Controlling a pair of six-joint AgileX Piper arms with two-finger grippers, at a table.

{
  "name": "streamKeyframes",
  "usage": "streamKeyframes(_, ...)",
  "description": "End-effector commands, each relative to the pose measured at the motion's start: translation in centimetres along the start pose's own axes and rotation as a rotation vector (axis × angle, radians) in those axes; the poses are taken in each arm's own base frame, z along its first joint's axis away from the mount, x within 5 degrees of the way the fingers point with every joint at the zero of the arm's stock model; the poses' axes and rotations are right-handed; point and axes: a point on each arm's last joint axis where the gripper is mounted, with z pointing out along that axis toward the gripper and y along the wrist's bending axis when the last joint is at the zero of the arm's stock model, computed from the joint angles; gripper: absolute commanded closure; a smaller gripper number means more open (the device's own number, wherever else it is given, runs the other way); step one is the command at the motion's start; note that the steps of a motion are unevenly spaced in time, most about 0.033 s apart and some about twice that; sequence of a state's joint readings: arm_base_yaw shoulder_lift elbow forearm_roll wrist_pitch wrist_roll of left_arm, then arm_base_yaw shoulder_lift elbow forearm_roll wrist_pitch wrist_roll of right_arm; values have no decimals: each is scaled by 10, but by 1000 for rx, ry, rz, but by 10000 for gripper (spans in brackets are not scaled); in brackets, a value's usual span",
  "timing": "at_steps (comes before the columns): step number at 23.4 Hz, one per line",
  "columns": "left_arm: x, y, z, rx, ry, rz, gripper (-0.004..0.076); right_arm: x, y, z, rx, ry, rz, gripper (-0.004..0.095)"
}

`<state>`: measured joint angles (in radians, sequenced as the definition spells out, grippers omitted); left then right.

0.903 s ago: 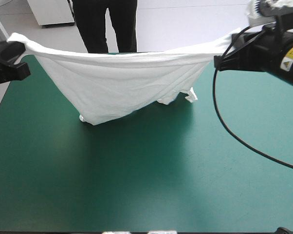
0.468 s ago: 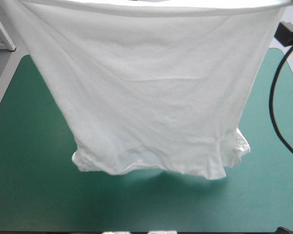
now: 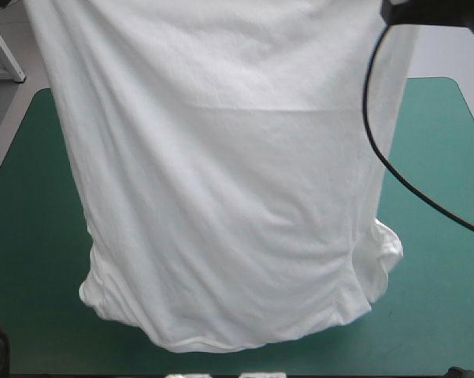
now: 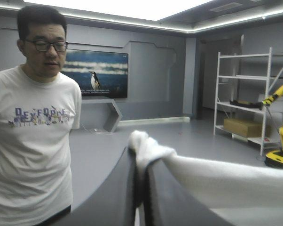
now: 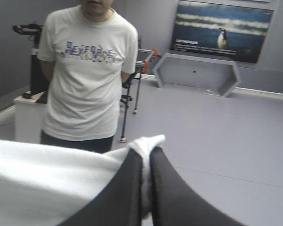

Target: Fold the cloth

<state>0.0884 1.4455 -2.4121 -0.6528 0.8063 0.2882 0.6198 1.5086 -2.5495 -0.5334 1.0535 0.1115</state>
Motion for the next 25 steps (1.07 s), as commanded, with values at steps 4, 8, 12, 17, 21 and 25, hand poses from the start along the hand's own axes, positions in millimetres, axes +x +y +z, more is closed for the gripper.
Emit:
streamKeyframes(4,-5,23,28,-52,-276,-8,734,-5,18,51,163,-287,-94,921)
streamKeyframes(8,7,32,45,-42,-296,17,734,2,27,72,158,-330,-82,921)
streamKeyframes(12,20,28,68,-35,-346,131,734,12,13,93,141,-341,49,921)
streamKeyframes(17,62,39,105,-6,-236,115,734,48,1,125,105,-120,112,921)
streamKeyframes(21,155,64,160,56,42,8,734,152,3,194,60,388,177,921)
streamKeyframes(25,241,87,185,12,376,-66,734,217,19,235,9,566,173,923)
